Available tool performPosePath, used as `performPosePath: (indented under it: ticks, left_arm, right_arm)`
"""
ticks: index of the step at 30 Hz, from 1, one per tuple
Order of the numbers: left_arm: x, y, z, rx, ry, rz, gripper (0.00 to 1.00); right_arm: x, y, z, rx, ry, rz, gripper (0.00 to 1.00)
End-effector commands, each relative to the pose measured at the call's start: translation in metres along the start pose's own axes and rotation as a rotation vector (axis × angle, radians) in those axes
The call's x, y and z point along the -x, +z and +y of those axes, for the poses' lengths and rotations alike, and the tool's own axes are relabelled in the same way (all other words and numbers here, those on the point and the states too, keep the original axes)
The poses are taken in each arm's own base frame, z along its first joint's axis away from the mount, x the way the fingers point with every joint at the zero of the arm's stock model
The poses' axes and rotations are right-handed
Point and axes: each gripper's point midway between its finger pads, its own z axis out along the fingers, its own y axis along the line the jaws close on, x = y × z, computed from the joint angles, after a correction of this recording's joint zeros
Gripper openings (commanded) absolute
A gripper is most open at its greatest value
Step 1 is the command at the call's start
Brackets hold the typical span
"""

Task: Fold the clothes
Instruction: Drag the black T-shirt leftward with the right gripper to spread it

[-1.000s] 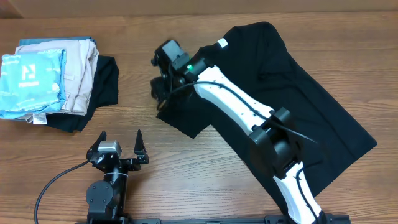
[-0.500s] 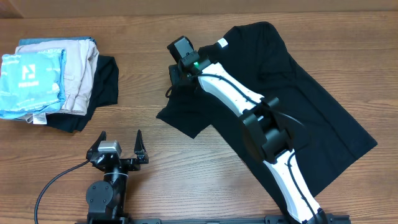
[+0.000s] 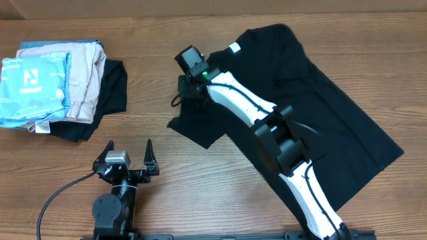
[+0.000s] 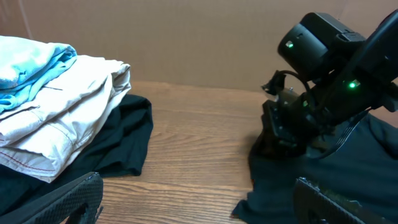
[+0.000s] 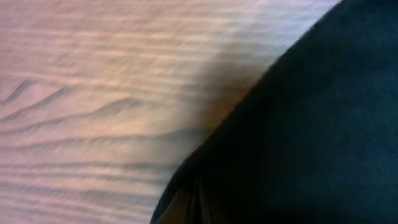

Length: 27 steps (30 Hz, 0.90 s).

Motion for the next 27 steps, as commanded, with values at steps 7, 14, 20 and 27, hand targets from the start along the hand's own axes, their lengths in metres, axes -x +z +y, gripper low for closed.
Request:
performPosePath:
  ticks: [7,14,20,27]
  left_arm:
    - [0.001,0.0,0.0,-0.002,0.018,-0.007,1.0]
    - [0.001,0.0,0.0,-0.002,0.018,-0.007,1.0]
    - [0.001,0.0,0.0,-0.002,0.018,-0.007,1.0]
    - [0.001,0.0,0.0,-0.002,0.018,-0.007,1.0]
  right_arm:
    - [-0.088,0.005,0.092,0.127,-0.151,0.144,0.04]
    - [-0.109,-0.008,0.112,0.223,-0.216,0.234,0.04]
    - [-0.031,-0.11,0.112,0.213,-0.244,0.02,0.09]
    - [0.024,-0.177,-0.1,-0.165,0.107,0.104,0.09]
